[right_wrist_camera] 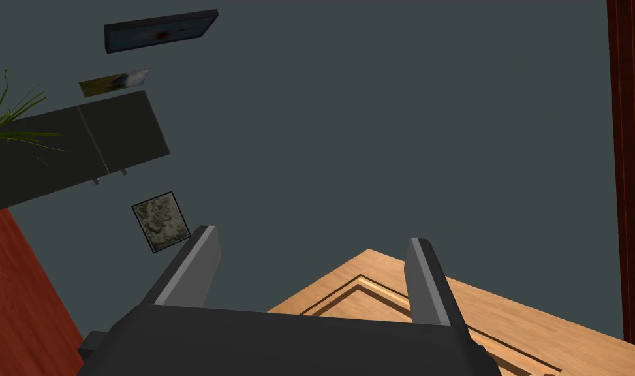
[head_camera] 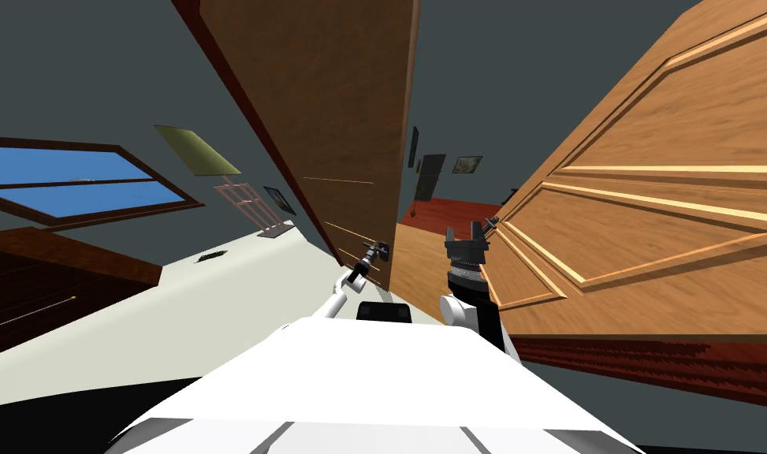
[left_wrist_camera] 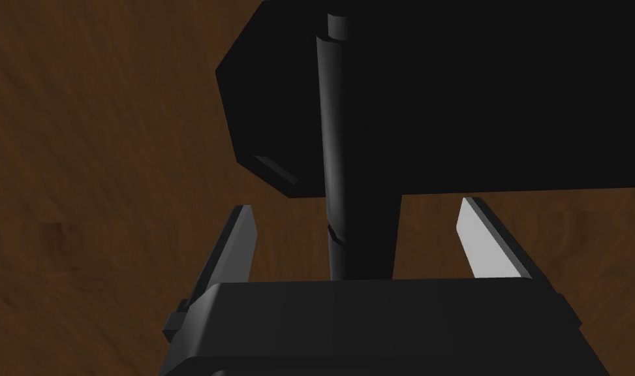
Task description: Push the door open
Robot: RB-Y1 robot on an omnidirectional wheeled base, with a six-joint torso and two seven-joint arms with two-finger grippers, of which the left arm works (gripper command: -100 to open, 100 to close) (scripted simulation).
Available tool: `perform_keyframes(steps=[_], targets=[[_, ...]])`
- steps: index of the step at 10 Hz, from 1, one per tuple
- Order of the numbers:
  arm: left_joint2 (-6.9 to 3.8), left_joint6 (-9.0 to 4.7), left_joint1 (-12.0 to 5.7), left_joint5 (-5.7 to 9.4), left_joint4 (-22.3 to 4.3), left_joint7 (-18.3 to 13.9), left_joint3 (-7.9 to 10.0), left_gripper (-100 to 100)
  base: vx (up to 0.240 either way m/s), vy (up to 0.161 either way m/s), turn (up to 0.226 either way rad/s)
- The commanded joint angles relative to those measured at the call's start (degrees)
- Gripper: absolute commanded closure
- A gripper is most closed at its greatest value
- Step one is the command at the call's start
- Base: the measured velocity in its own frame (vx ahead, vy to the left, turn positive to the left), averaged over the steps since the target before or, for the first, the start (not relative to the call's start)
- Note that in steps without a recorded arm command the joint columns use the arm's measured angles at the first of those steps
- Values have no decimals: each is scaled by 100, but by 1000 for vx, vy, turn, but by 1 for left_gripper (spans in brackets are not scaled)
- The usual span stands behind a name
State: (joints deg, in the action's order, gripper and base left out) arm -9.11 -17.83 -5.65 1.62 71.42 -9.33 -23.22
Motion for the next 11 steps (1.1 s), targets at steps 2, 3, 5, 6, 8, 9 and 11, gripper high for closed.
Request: perform_keyframes(steps=[2,3,5,6,8,9,11], targets=[[-3,4,4,0,3,-2,-2,100,-28,10,-2],[-3,4,4,0,3,-2,-2,100,-23,13,-10],[-3,4,4,0,3,-2,-2,100,-4,3,-2],[-3,4,4,0,3,-2,-2,100,0,0,0],[23,10,-47,7,-83,46,154,100,120,-86,43],[30,9,-58,9,-102,56,191,100,135,-106,41],[53,5,-98,16,-170,93,323,100,138,-124,42]])
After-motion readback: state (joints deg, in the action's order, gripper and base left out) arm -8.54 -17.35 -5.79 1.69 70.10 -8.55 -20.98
